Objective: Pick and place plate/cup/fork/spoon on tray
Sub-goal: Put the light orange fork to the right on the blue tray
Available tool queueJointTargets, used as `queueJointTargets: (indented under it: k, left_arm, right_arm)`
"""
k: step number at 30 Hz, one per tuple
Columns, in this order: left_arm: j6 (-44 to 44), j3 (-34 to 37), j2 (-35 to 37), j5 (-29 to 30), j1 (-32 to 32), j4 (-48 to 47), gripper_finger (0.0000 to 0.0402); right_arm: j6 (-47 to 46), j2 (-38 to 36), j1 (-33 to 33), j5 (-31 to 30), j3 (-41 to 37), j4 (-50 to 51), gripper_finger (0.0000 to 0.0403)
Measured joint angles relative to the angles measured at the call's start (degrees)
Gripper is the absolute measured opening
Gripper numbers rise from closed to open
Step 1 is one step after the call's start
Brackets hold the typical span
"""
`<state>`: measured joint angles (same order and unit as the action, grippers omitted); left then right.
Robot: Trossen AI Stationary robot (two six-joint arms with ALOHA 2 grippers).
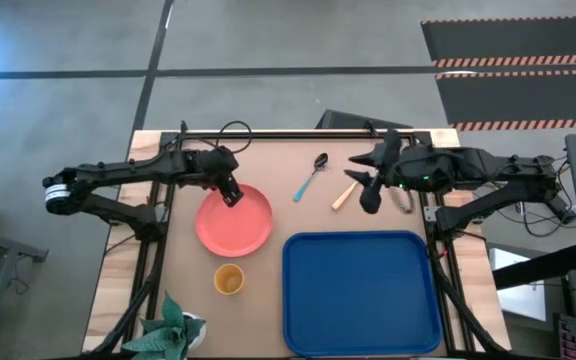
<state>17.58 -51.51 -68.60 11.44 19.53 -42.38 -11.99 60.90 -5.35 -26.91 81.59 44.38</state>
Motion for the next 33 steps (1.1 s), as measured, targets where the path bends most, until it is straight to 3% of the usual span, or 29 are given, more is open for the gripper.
queueJointTargets:
  k: [5,11,23,33]
  left_arm:
    - [0.02,0.06,0.26,-0.02,-0.02,1.07,0.0160]
    - [0.02,-0.09,0.28,-0.57,-0.02,4.03,0.0160]
    - [-9.95,-1.36,3.33,-1.51,0.00,2.07,0.0160]
    - [-12.27,-1.36,10.30,-1.66,0.00,1.89,0.0160]
  right_arm:
    - [-19.16,0.81,2.07,-5.85,-0.20,19.11,0.0144]
    - [-46.34,4.59,4.15,-6.68,-0.91,33.30,0.0144]
    - [-72.77,19.53,4.27,-0.39,-4.15,32.54,0.0144]
    - [-75.97,26.99,6.02,3.14,-10.88,15.01,0.0144]
